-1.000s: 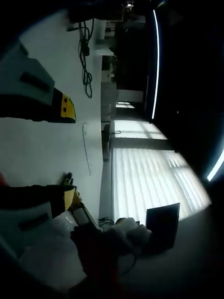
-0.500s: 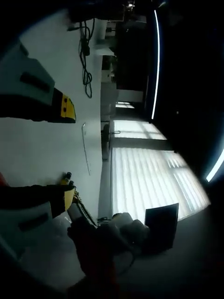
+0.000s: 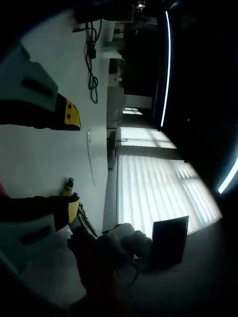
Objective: Grip medicine bottles put into box
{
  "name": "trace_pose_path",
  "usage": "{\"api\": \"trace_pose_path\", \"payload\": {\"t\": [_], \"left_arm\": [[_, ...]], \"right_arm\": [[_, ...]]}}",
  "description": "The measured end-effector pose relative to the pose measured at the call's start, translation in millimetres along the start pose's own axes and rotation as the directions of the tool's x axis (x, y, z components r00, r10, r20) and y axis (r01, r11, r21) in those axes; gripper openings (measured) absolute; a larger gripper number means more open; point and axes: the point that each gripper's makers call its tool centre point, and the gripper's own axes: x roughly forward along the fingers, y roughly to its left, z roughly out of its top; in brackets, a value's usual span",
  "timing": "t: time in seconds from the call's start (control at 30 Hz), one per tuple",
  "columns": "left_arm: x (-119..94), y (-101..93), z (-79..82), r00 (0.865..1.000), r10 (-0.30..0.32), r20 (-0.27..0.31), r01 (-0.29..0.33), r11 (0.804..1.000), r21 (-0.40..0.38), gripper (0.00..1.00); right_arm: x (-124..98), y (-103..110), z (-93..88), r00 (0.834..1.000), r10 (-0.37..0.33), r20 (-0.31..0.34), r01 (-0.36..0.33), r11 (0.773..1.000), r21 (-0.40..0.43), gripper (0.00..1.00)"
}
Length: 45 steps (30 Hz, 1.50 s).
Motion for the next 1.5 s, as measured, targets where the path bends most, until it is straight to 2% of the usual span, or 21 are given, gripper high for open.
{"api": "trace_pose_path", "payload": {"t": [0.27, 0.53, 0.77, 0.87, 1.1, 1.5], "left_arm": [[0, 0.4, -0.5, 1.0, 0.003, -0.003, -0.003, 1.0, 0.004, 0.46], [1, 1.0, -1.3, 1.0, 0.006, -0.007, -0.006, 1.0, 0.009, 0.46], [1, 0.7, -1.6, 1.0, 0.006, -0.009, -0.006, 1.0, 0.012, 0.46], [1, 1.2, -1.6, 1.0, 0.007, -0.008, -0.007, 1.0, 0.01, 0.46], [0, 1.3, -1.2, 1.0, 0.008, -0.006, -0.008, 1.0, 0.007, 0.46], [0, 1.5, -0.6, 1.0, 0.009, -0.004, -0.009, 1.0, 0.005, 0.46]], "right_arm": [[-6, -2, 12.2, 0.999, 0.005, 0.047, -0.008, 0.998, 0.064, 0.07], [-8, -1, 9.4, 0.999, 0.014, 0.035, -0.017, 0.996, 0.084, 0.07], [-2, 3, -0.6, 1.0, 0.003, -0.03, -0.004, 0.999, -0.032, 0.07], [0, 4, 3.7, 1.0, 0.004, -0.02, -0.005, 0.998, -0.065, 0.07], [9, 4, 6.5, 1.0, 0.006, -0.01, -0.006, 0.997, -0.076, 0.1], [15, 2, 7.1, 1.0, -0.007, -0.029, 0.006, 0.999, -0.04, 0.08]]}}
